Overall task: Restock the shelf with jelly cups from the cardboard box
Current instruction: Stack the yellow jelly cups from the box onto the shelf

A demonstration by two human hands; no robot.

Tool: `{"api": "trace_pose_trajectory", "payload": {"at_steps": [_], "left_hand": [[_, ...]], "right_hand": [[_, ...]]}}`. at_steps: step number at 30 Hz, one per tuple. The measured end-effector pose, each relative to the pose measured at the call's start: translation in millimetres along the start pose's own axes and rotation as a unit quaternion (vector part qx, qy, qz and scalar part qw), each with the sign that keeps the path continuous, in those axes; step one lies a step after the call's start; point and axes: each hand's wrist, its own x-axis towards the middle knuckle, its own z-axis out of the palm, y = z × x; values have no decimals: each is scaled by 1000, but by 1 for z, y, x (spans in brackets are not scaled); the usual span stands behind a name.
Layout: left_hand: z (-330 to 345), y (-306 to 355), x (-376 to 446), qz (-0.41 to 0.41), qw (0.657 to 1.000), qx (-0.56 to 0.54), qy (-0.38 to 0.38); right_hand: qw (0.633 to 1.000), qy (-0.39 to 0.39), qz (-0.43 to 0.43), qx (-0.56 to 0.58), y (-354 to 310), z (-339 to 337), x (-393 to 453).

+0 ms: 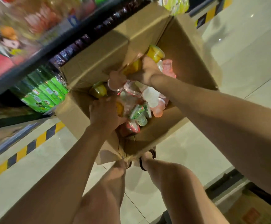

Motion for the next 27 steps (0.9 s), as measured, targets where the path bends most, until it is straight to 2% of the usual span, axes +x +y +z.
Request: {"api": "trace_pose_trajectory", "payload": {"at_steps": [3,5,8,11,14,17,23,27], "left_hand": [[-58,9,-19,-11,999,-26,14],[-101,17,-36,0,998,-57,18],[-171,30,-64,37,992,-121,13],[-247,46,-96,73,986,-140,62],[-319,64,-132,89,980,-142,108],[-381,78,-168,122,968,-137,173],[-485,108,-228,134,954,-125,238],[-554,125,-286,164,929,-151,294]], "right_hand": [[999,-29,26,9,-28,-45,-35],[997,-13,11,75,-55,-79,-67],[993,2,-24,114,-93,-132,-115],[985,31,-83,150,-132,-197,-168],[982,61,-102,144,-168,-255,-220],[976,86,-157,121,-201,-309,-259],[949,164,-249,107,-265,-403,-331],[929,198,-303,78,-311,-466,-389]]}}
